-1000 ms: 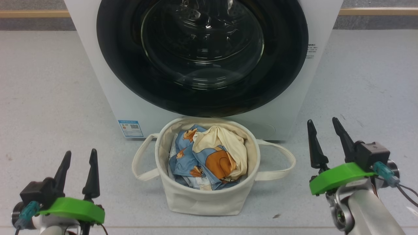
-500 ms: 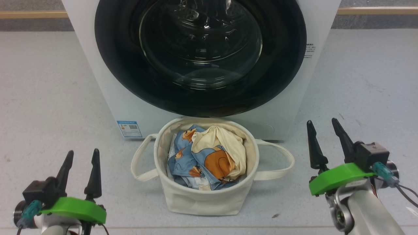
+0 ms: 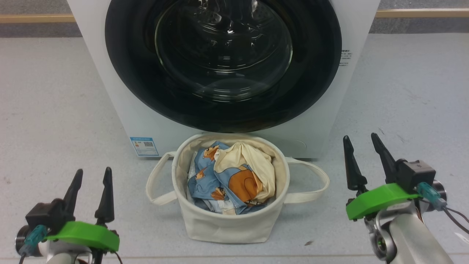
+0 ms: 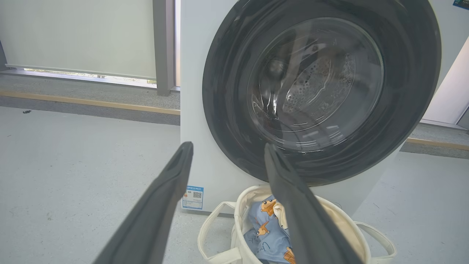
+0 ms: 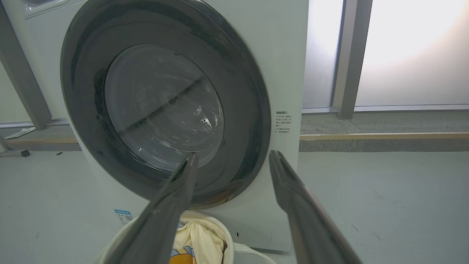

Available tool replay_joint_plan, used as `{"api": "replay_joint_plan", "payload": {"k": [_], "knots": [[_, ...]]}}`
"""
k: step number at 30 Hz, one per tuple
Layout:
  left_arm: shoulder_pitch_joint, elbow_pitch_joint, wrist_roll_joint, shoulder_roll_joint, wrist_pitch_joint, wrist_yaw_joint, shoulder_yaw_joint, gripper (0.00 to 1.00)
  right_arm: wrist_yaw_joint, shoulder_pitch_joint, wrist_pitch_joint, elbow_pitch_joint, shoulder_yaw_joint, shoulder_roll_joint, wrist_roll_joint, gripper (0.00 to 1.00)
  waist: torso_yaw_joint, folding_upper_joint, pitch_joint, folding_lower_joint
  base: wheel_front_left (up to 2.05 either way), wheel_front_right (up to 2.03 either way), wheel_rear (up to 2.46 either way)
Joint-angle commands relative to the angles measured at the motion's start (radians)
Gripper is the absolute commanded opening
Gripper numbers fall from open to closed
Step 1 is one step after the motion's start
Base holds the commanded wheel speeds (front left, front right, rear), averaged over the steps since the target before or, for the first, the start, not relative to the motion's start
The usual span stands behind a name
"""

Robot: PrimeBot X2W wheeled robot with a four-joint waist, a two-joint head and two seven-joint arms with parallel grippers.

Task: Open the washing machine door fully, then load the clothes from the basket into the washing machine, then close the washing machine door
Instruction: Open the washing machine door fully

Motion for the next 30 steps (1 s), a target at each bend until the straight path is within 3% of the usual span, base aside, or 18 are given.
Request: {"api": "replay_joint_plan", "payload": {"k": [1, 15, 30], "knots": [[-0.044, -0.032, 0.009, 0.023, -0.012, -0.006, 0.034, 1.0, 0.0, -0.031, -0.013, -0.029, 0.021, -0.002, 0.006, 1.0, 0.0, 0.0, -0.001, -0.0001, 0.49, -0.1, -0.39], [-0.041, -0.029, 0.03, 0.013, -0.012, -0.006, 0.034, 1.0, 0.0, -0.032, -0.013, -0.026, 0.023, -0.004, 0.01, 1.0, 0.002, 0.0, -0.001, -0.0001, 1.49, 0.1, -1.59], [-0.038, -0.021, 0.037, 0.008, -0.012, -0.006, 0.018, 1.0, 0.0, -0.032, -0.013, -0.024, 0.028, -0.003, 0.015, 1.0, 0.001, 0.0, 0.003, -0.0001, 1.38, 1.06, -2.45]]}}
